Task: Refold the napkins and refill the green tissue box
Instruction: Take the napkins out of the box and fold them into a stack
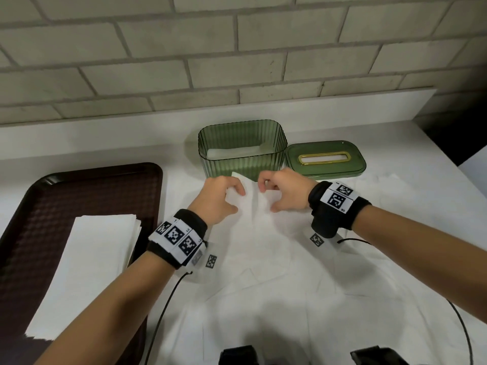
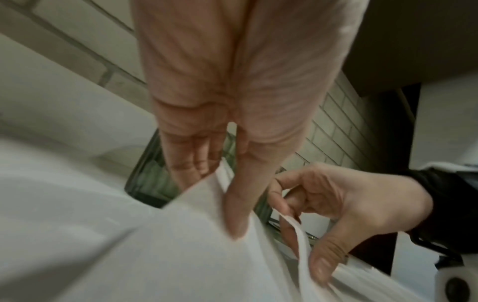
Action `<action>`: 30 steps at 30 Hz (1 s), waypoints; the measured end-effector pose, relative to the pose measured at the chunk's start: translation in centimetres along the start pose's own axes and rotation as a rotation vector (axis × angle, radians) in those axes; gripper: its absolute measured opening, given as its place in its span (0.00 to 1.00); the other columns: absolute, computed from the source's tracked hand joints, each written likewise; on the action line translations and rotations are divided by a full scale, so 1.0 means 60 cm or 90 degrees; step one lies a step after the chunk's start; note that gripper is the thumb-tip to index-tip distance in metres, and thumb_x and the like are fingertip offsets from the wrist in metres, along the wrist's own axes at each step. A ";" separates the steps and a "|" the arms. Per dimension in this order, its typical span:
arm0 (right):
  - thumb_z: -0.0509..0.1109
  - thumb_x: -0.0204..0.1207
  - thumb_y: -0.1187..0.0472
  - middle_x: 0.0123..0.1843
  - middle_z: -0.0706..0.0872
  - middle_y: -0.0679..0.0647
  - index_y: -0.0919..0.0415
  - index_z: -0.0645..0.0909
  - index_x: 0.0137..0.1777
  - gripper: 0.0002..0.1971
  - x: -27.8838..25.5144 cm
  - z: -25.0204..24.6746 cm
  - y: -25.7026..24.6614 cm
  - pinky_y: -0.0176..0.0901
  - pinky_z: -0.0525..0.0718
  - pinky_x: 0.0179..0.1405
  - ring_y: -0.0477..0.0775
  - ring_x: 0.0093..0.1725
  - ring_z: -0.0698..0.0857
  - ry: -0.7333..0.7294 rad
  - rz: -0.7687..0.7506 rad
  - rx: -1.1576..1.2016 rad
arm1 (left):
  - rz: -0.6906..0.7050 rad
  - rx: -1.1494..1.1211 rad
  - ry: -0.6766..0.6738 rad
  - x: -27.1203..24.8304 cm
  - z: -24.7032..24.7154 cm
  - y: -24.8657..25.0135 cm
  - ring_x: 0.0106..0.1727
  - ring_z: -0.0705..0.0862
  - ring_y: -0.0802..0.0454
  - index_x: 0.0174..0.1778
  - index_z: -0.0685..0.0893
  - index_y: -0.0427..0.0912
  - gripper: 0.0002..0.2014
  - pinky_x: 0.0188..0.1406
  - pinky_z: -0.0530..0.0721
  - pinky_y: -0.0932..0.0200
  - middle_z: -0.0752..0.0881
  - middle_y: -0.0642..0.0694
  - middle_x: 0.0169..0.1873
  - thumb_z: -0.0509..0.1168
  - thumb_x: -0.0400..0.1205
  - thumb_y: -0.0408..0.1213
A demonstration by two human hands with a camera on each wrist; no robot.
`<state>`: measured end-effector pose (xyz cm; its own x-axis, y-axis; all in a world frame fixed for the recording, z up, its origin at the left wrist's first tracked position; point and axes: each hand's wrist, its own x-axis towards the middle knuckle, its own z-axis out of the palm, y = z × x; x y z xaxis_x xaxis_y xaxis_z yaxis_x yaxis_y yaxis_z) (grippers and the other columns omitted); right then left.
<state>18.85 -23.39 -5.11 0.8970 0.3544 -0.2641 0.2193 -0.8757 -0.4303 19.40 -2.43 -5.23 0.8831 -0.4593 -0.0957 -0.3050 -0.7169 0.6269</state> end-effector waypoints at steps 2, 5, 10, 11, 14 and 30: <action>0.79 0.64 0.67 0.31 0.83 0.47 0.47 0.75 0.51 0.22 -0.009 -0.019 0.003 0.53 0.84 0.48 0.53 0.39 0.80 0.019 -0.021 0.041 | 0.008 -0.079 0.046 -0.013 -0.010 -0.006 0.24 0.71 0.59 0.53 0.89 0.49 0.18 0.29 0.70 0.75 0.85 0.55 0.43 0.78 0.69 0.29; 0.81 0.64 0.68 0.33 0.89 0.51 0.49 0.80 0.55 0.23 -0.028 -0.056 -0.004 0.46 0.82 0.51 0.51 0.37 0.83 0.067 -0.060 0.113 | 0.013 -0.176 0.092 -0.034 -0.026 -0.005 0.19 0.67 0.58 0.54 0.89 0.49 0.19 0.25 0.67 0.76 0.80 0.61 0.24 0.79 0.70 0.29; 0.81 0.67 0.70 0.37 0.90 0.60 0.55 0.83 0.57 0.20 -0.058 -0.127 -0.042 0.38 0.82 0.50 0.56 0.39 0.87 0.123 -0.129 0.249 | 0.064 -0.361 0.178 -0.058 -0.056 0.016 0.31 0.80 0.53 0.55 0.90 0.45 0.09 0.40 0.78 0.65 0.90 0.62 0.42 0.71 0.80 0.39; 0.81 0.67 0.71 0.38 0.90 0.62 0.56 0.83 0.58 0.21 -0.062 -0.141 -0.054 0.38 0.82 0.48 0.54 0.38 0.86 0.126 -0.147 0.270 | 0.072 -0.389 0.187 -0.061 -0.062 0.027 0.40 0.86 0.55 0.55 0.90 0.44 0.10 0.46 0.80 0.63 0.92 0.58 0.47 0.66 0.83 0.41; 0.80 0.67 0.73 0.39 0.89 0.68 0.60 0.81 0.60 0.23 -0.065 -0.173 -0.086 0.37 0.82 0.42 0.51 0.35 0.84 0.121 -0.191 0.312 | 0.075 -0.459 0.165 -0.065 -0.075 0.059 0.37 0.87 0.65 0.59 0.86 0.34 0.20 0.43 0.83 0.67 0.89 0.61 0.29 0.51 0.90 0.41; 0.83 0.62 0.72 0.37 0.89 0.69 0.61 0.76 0.61 0.29 -0.042 -0.198 -0.133 0.43 0.83 0.40 0.53 0.35 0.85 0.149 -0.247 0.295 | 0.120 -0.560 0.169 -0.061 -0.098 0.090 0.49 0.92 0.40 0.59 0.85 0.28 0.20 0.48 0.90 0.48 0.91 0.37 0.53 0.76 0.71 0.22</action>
<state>19.40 -21.20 9.24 0.8577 0.4895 0.1574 0.4020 -0.4473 -0.7989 16.60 -1.57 3.06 0.9322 -0.3146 0.1792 -0.1683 0.0617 0.9838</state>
